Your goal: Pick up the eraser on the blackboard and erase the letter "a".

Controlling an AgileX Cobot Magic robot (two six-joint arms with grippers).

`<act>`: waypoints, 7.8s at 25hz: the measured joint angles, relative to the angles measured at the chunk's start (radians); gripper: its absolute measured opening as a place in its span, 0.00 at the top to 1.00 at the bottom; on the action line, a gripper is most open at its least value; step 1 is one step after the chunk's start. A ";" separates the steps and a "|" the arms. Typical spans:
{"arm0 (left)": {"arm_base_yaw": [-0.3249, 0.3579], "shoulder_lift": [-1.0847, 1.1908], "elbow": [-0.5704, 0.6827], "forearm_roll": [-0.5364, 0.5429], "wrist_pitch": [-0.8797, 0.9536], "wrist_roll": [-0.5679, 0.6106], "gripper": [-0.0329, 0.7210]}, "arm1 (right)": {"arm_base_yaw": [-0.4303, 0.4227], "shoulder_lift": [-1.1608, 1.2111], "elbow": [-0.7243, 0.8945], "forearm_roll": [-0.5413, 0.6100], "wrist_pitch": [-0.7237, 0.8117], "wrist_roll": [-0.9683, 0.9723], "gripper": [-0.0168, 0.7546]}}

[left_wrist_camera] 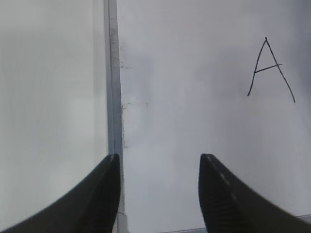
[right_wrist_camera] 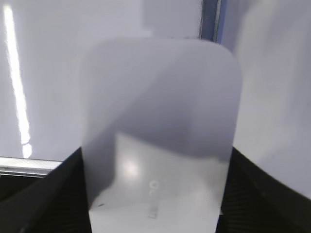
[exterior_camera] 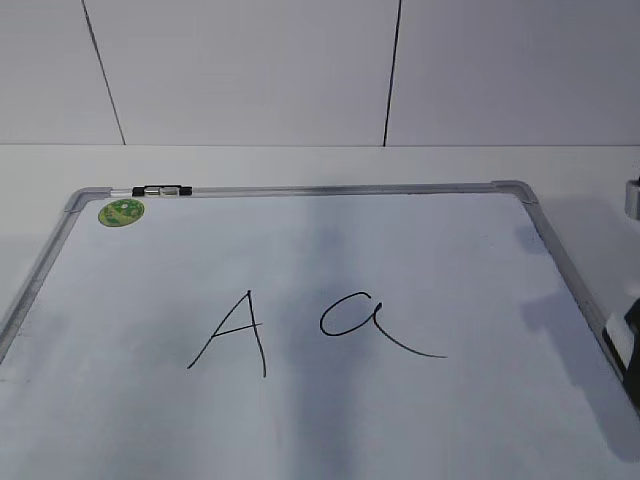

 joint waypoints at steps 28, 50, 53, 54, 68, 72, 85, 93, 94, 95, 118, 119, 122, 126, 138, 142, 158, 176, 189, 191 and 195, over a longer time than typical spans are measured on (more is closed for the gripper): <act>0.008 0.921 -0.232 0.089 -0.296 0.097 0.53 | 0.000 -0.047 -0.097 0.035 0.017 0.020 0.25; 0.040 1.168 -0.459 0.100 -0.189 0.109 0.65 | 0.000 -0.047 -0.097 0.080 0.018 0.024 0.25; 0.040 1.177 -0.459 0.100 -0.189 0.113 0.65 | 0.000 -0.047 -0.097 0.080 0.018 0.024 0.25; 0.040 1.177 -0.459 0.100 -0.189 0.115 0.65 | 0.000 -0.047 -0.097 0.080 0.018 0.024 0.25; 0.040 1.179 -0.459 0.070 -0.199 0.144 0.65 | 0.000 -0.047 -0.097 0.080 0.018 0.024 0.25; 0.040 1.198 -0.461 0.069 -0.199 0.145 0.66 | 0.000 -0.047 -0.097 0.080 0.018 0.024 0.25; 0.042 1.223 -0.469 0.047 -0.191 0.133 0.93 | 0.000 -0.047 -0.097 0.080 0.018 0.024 0.25; 0.042 1.227 -0.475 0.047 -0.185 0.132 0.93 | 0.000 -0.047 -0.097 0.080 0.018 0.024 0.25; 0.042 1.227 -0.475 0.047 -0.185 0.132 0.93 | 0.000 -0.047 -0.097 0.080 0.018 0.024 0.25; 0.042 1.227 -0.475 0.047 -0.185 0.132 0.93 | 0.000 -0.047 -0.097 0.080 0.018 0.024 0.25; 0.042 1.227 -0.475 0.045 -0.185 0.132 0.93 | 0.350 0.386 -0.442 0.003 -0.020 0.000 0.25; 0.042 1.227 -0.475 0.045 -0.185 0.132 0.93 | 0.360 0.418 -0.456 0.000 -0.027 -0.003 0.25; 0.042 1.227 -0.475 0.045 -0.185 0.132 0.93 | 0.377 0.501 -0.509 0.003 -0.045 -0.017 0.25; 0.042 1.227 -0.475 0.045 -0.185 0.132 0.93 | 0.379 0.603 -0.586 0.009 -0.053 -0.041 0.25; 0.042 1.227 -0.477 0.045 -0.183 0.132 0.93 | 0.379 0.735 -0.645 0.035 -0.163 -0.079 0.25; 0.042 1.227 -0.477 0.045 -0.183 0.132 0.93 | 0.379 0.759 -0.652 0.035 -0.175 -0.081 0.25; 0.042 1.227 -0.477 0.045 -0.183 0.132 0.93 | 0.379 0.767 -0.666 0.029 -0.139 -0.081 0.25; 0.042 1.227 -0.477 0.045 -0.183 0.132 0.93 | 0.380 0.788 -0.722 0.072 -0.039 -0.138 0.25; 0.042 1.227 -0.477 0.045 -0.184 0.132 0.93 | 0.455 0.798 -0.725 0.023 -0.070 -0.161 0.25; 0.042 1.227 -0.477 0.045 -0.184 0.132 0.93 | 0.457 0.798 -0.725 -0.001 -0.070 -0.148 0.25; 0.042 1.227 -0.477 0.045 -0.188 0.132 0.93 | 0.446 0.798 -0.725 -0.013 -0.076 -0.138 0.25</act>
